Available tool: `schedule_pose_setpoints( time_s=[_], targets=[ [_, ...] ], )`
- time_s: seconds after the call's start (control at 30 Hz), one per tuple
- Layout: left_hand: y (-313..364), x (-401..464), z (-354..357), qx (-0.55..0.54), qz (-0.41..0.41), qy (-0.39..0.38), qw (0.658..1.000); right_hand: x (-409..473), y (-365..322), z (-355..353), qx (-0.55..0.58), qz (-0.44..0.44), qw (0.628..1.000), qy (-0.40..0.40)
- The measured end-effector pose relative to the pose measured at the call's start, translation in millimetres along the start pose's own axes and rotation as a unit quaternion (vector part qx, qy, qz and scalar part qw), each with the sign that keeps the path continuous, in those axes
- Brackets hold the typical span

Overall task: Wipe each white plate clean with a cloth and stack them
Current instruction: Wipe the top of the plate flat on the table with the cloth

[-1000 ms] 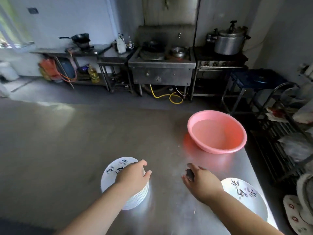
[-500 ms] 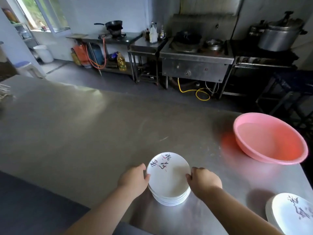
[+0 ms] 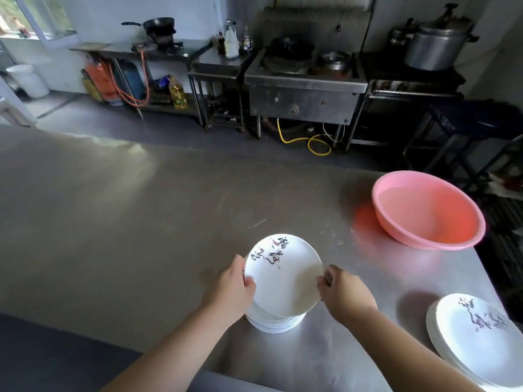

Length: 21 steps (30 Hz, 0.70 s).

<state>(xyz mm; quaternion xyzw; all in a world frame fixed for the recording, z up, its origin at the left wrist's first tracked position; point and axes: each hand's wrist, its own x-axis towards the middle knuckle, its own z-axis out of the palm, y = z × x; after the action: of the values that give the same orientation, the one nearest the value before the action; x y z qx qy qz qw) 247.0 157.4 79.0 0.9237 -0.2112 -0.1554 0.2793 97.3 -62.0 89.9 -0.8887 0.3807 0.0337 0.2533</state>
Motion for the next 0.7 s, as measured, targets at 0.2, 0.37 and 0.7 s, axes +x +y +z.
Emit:
schedule_pose_setpoints(
  time_s=[0.2,0.37,0.7],
  targets=[
    [53.9,-4.1,37.7,-0.049,0.015,-0.065,0.997,-20.0,52.5,-33.7,0.113,0.069,0.991,0.017],
    [91.3,-26.0,82.8,-0.05,0.042,-0.14,0.988,-43.9,114.7,-46.1,0.184,0.148,0.972,-0.007],
    [105.8,-53.1,169.4,0.003,0.006,-0.223,0.975,-58.6,205.1,-18.6,0.149,0.211,0.963,-0.073]
  ],
)
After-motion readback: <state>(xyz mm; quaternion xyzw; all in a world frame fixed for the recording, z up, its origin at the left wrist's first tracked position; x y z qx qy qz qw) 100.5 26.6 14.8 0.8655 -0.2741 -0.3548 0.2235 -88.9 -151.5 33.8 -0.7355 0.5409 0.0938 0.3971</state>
